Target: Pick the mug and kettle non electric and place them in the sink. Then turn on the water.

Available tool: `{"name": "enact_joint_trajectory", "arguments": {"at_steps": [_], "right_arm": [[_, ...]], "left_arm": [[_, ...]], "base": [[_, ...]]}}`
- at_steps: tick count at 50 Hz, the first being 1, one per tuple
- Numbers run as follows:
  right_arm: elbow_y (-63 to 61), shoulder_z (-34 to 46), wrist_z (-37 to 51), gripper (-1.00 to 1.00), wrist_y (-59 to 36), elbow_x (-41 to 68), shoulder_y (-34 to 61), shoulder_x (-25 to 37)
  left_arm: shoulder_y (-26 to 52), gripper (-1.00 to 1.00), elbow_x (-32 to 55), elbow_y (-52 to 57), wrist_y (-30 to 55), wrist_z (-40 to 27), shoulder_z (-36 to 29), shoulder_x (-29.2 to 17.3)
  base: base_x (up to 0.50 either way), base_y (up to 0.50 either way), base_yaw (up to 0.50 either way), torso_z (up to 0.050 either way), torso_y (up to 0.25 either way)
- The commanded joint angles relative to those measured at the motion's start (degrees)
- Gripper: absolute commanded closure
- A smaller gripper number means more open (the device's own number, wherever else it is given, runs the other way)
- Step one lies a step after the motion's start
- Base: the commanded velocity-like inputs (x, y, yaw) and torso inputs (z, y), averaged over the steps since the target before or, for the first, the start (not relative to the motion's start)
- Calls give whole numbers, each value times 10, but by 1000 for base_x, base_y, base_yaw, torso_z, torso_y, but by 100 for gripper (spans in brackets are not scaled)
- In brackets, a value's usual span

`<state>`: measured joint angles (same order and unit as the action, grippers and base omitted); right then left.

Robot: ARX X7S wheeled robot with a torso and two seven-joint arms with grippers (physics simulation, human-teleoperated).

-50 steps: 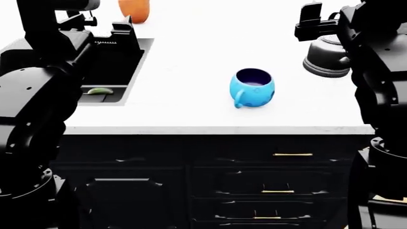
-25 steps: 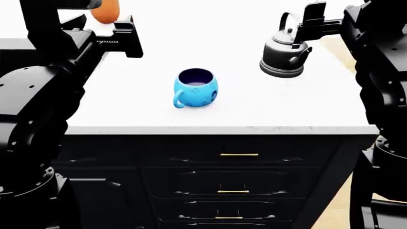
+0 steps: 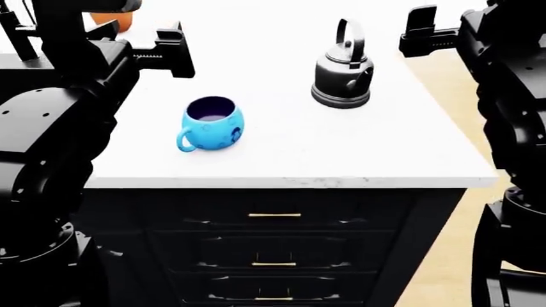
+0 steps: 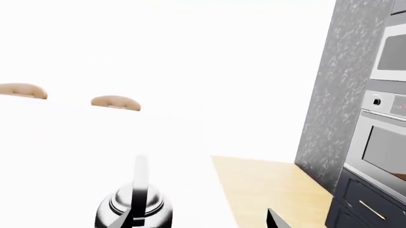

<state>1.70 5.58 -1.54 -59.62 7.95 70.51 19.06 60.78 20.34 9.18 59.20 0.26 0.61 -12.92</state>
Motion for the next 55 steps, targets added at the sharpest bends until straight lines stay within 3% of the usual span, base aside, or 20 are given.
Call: {"name": "enact_joint_trajectory", "arguments": {"at_steps": [1, 41, 48, 52, 55], "right_arm": [[-2, 14, -8, -100, -1, 2, -1, 3], [1, 34, -16, -100, 1, 8, 2, 6], [3, 33, -17, -100, 2, 12, 4, 3], [2, 33, -19, -100, 4, 14, 1, 3], [8, 31, -19, -100, 12, 15, -2, 3]], "left_arm": [[-1, -100, 2, 0, 0, -2, -2, -2], [-2, -100, 14, -5, -2, -8, -4, -6], [1, -100, 21, -3, 6, -4, -5, -10], [-1, -100, 44, 32, 54, 17, -13, -35], [9, -100, 85, 96, 151, 33, 5, -72]], "base": [[500, -74, 0, 0, 0], [498, -55, 0, 0, 1], [0, 0, 0, 0, 2], [0, 0, 0, 0, 0], [0, 0, 0, 0, 0]]}}
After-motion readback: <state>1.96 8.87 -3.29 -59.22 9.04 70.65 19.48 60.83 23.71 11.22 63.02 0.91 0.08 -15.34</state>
